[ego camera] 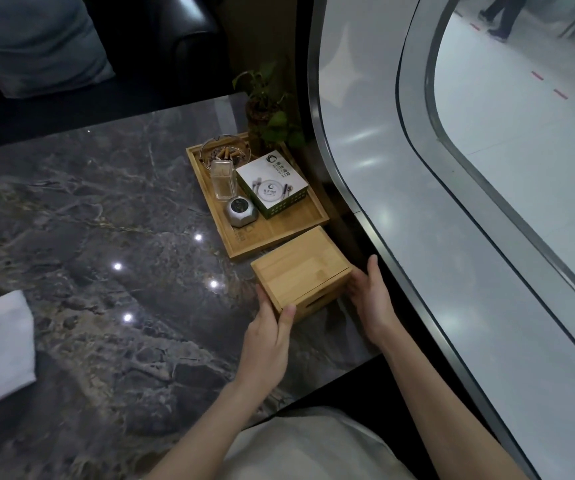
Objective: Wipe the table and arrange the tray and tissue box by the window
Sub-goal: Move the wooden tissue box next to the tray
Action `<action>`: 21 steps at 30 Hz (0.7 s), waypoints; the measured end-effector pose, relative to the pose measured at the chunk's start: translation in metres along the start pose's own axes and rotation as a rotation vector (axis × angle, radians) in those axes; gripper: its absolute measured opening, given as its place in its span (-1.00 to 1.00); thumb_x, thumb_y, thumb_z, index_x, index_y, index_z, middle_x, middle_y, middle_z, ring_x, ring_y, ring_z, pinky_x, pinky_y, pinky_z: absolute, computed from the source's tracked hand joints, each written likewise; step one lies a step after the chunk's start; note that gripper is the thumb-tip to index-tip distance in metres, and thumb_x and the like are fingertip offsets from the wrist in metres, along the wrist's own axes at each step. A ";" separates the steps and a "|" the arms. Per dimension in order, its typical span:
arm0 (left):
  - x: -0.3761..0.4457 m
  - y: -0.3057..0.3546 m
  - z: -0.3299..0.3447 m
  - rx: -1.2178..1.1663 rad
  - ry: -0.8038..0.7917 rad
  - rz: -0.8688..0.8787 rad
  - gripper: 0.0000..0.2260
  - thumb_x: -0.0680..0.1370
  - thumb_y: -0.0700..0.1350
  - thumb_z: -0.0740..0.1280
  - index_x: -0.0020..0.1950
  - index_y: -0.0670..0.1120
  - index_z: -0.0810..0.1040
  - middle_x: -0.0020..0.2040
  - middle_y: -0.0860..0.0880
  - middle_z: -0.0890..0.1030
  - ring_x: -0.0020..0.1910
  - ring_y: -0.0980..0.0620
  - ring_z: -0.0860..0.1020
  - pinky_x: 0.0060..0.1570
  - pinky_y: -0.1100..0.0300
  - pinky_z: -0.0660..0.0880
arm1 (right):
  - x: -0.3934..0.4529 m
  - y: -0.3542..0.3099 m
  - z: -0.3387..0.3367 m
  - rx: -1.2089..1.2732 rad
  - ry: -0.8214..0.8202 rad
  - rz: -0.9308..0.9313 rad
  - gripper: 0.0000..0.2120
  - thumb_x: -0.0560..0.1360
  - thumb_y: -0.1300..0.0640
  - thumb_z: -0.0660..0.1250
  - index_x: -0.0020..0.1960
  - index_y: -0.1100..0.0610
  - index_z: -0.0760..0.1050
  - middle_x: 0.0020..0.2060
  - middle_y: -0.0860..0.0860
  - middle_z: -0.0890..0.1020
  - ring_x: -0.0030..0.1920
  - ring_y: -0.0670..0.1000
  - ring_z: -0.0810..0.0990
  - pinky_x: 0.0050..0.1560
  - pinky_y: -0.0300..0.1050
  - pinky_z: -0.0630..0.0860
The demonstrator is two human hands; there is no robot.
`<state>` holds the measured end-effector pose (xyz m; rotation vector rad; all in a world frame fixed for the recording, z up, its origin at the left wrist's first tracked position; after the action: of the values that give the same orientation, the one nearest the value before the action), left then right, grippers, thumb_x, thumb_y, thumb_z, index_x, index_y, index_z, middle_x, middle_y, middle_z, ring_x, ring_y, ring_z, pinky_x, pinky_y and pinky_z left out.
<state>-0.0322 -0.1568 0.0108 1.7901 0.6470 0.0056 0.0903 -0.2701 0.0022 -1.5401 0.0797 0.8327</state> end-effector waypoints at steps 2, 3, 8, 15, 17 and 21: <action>0.000 0.005 -0.006 0.010 0.043 0.000 -0.34 0.45 0.25 -0.02 0.48 -0.05 0.07 0.22 -0.03 0.53 0.19 0.02 0.49 0.18 0.17 0.39 | -0.002 -0.006 0.002 -0.043 -0.020 -0.006 -0.42 0.57 -0.16 -0.30 0.21 0.00 0.43 0.03 -0.12 0.55 0.11 -0.09 0.47 0.25 -0.18 0.22; 0.001 0.008 -0.010 0.017 0.065 0.003 -0.35 0.46 0.24 -0.02 0.47 -0.06 0.12 0.14 -0.02 0.56 0.12 0.02 0.52 0.13 0.16 0.42 | -0.003 -0.008 0.003 -0.064 -0.028 -0.008 -0.41 0.57 -0.16 -0.30 0.22 0.01 0.43 -0.01 -0.16 0.54 0.07 -0.13 0.48 0.23 -0.20 0.22; 0.013 0.021 -0.031 0.072 0.147 -0.035 -0.55 0.56 0.14 0.01 0.23 -0.14 0.42 -0.30 0.06 0.51 -0.27 0.09 0.52 -0.25 0.21 0.39 | -0.002 -0.017 0.009 -0.135 -0.081 0.018 -0.38 0.55 -0.19 -0.34 0.06 -0.07 0.49 -0.08 -0.17 0.58 -0.03 -0.25 0.49 -0.02 -0.35 0.34; 0.056 0.007 -0.049 0.066 0.017 -0.294 -0.41 0.52 0.27 -0.02 0.11 -0.18 0.51 0.07 -0.19 0.58 0.06 -0.16 0.54 0.18 -0.03 0.45 | 0.008 -0.025 0.016 -0.168 -0.091 0.061 -0.35 0.54 -0.22 -0.32 -0.01 -0.04 0.52 -0.13 -0.12 0.62 -0.10 -0.20 0.58 -0.24 -0.39 0.50; 0.070 0.002 -0.052 -0.009 -0.020 -0.388 -0.40 0.49 0.31 0.01 0.14 -0.16 0.47 0.10 -0.17 0.56 0.07 -0.17 0.53 0.15 -0.11 0.49 | 0.013 -0.027 0.019 -0.190 -0.078 0.061 -0.39 0.55 -0.21 -0.31 -0.06 -0.07 0.50 -0.15 -0.13 0.62 -0.13 -0.21 0.57 -0.31 -0.44 0.50; 0.088 -0.002 -0.053 -0.036 -0.067 -0.471 -0.47 0.55 0.21 0.01 0.25 -0.17 0.40 0.06 -0.12 0.51 0.03 -0.12 0.48 0.10 -0.05 0.48 | 0.022 -0.021 0.023 -0.177 -0.059 0.094 -0.35 0.54 -0.25 -0.25 0.18 0.05 0.50 0.07 0.03 0.62 0.06 -0.06 0.57 -0.08 -0.28 0.52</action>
<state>0.0247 -0.0719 -0.0014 1.5601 0.9977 -0.3579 0.1070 -0.2364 0.0096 -1.6868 0.0357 0.9804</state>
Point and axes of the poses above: each hand's wrist, its own x-axis towards the middle knuckle, its own z-axis out of the palm, y = z × x, the point moved 6 cm from there along x, towards the middle knuckle
